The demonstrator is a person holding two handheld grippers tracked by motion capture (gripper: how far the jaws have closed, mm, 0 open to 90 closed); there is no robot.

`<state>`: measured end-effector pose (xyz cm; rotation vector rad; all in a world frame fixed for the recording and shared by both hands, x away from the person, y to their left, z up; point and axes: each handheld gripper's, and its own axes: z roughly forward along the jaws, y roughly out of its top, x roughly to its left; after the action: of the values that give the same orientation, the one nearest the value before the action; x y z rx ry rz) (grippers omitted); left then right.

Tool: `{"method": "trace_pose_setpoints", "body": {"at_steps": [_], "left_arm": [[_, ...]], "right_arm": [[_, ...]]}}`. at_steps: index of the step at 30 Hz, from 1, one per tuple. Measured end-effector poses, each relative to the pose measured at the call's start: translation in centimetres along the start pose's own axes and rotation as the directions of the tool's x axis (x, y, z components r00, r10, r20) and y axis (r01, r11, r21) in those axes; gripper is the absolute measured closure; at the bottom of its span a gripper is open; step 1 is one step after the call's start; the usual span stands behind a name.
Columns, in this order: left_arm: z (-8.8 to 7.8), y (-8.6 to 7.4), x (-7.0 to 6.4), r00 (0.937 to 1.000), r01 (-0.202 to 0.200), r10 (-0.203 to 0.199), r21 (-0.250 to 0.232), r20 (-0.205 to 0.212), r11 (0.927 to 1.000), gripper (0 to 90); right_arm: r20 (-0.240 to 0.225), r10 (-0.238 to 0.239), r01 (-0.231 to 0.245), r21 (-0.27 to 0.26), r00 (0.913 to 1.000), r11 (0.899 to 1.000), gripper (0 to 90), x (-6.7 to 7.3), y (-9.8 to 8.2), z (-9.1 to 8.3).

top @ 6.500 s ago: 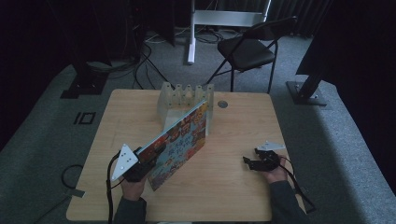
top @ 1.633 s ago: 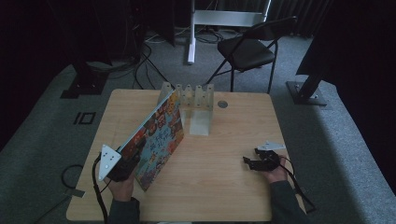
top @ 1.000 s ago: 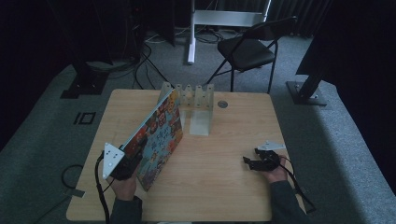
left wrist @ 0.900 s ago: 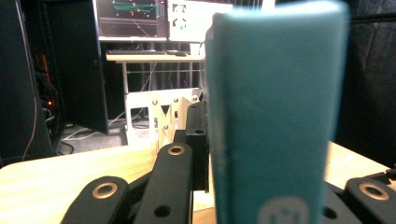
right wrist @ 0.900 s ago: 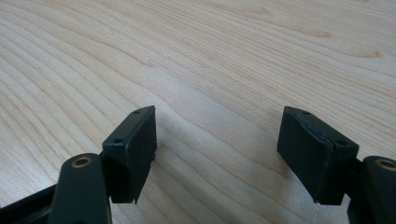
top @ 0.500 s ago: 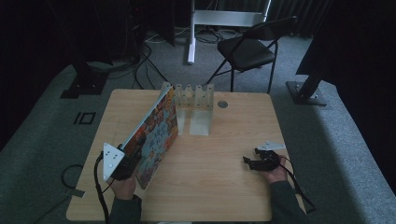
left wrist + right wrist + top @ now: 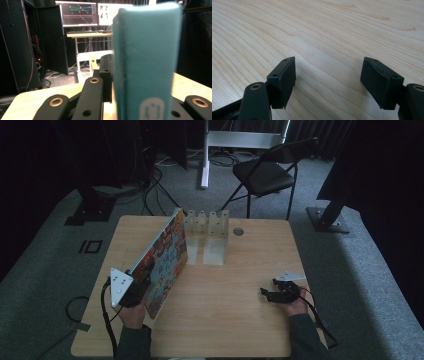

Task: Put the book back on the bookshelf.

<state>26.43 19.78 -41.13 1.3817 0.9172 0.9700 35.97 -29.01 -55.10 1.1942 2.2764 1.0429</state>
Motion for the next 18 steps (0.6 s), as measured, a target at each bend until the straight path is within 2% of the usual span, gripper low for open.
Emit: {"method": "trace_pose_setpoints", "body": {"at_steps": [8,18], "left_arm": [[0.7,0.2,0.2,0.9992,0.028,-0.028,-0.003,-0.028,0.9996,79.7],[1.4,-0.1,0.3,0.9984,0.031,-0.031,0.004,-0.046,0.9995,79.6]], "right_arm": [[-0.001,0.001,-0.001,0.000,1.0000,1.000,28.0,0.0,0.0,0.0],[-0.001,0.002,-0.002,0.000,1.0000,1.000,27.9,0.0,0.0,0.0]]}}
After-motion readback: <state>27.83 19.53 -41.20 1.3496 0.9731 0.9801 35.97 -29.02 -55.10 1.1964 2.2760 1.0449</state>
